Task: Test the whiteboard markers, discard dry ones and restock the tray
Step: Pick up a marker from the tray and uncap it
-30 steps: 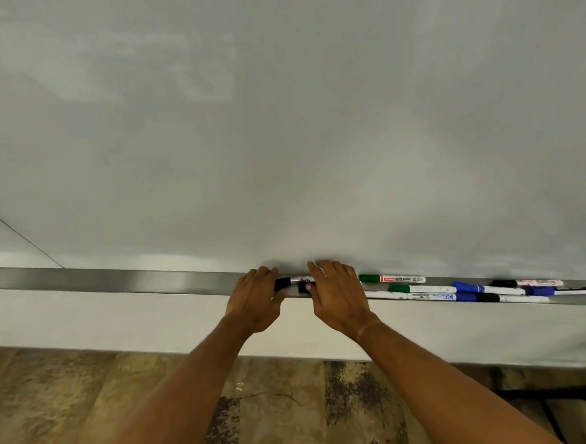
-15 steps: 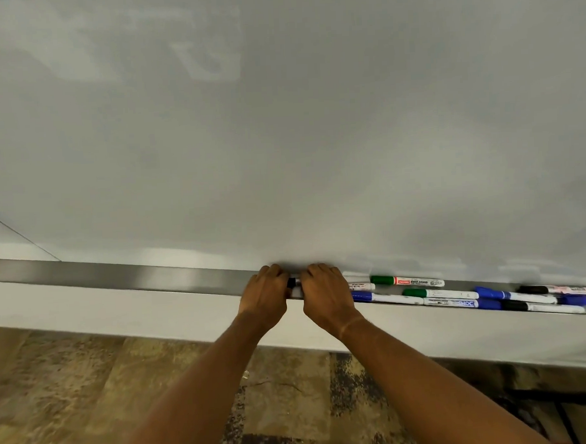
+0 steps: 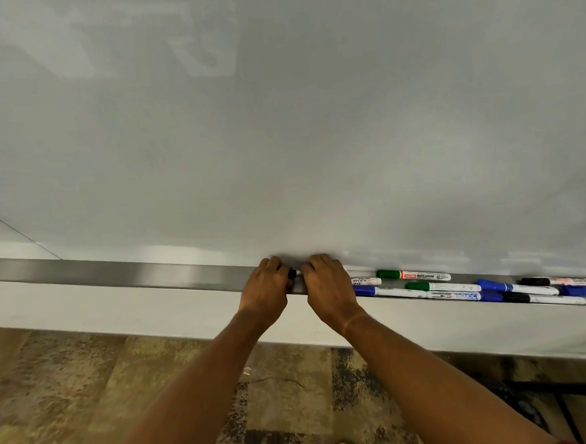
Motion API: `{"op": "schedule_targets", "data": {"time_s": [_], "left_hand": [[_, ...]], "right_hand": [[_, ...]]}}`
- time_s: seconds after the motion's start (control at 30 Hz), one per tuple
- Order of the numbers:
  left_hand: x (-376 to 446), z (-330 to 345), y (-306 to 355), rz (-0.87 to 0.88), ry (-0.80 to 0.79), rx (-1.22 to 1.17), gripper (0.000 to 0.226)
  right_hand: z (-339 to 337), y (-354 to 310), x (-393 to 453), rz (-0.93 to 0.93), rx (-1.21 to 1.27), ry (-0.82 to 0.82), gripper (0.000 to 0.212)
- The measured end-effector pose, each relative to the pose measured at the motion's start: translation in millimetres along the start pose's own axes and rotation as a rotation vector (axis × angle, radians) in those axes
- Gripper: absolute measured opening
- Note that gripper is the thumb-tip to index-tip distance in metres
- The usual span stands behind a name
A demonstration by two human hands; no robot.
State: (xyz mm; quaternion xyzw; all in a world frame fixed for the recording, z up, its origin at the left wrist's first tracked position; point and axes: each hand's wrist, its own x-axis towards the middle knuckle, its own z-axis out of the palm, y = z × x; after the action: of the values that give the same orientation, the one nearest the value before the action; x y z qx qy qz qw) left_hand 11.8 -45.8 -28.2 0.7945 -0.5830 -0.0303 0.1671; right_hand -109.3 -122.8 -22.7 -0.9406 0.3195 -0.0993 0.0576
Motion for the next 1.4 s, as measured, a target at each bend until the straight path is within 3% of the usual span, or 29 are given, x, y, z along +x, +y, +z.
{"op": "schedule_targets", "data": {"time_s": [0.27, 0.57, 0.93, 1.4], "left_hand": [[-9, -24, 7, 0.130, 0.034, -0.024, 0.041], [-19, -49, 26, 0.299, 0.051, -0.062, 0.021], [-37, -71, 39, 0.362, 0.006, -0.136, 0.019], [-44, -83, 81, 0.264, -0.071, -0.191, 0.021]], "right_hand": [[-30, 5, -14, -0.057, 0.048, 0.132, 0.039], [-61, -1, -43, -0.026, 0.047, 0.172, 0.040], [-79, -8, -76, -0.037, 0.001, 0.298, 0.043], [-96, 17, -102, -0.076, 0.038, 0.355, 0.042]]}}
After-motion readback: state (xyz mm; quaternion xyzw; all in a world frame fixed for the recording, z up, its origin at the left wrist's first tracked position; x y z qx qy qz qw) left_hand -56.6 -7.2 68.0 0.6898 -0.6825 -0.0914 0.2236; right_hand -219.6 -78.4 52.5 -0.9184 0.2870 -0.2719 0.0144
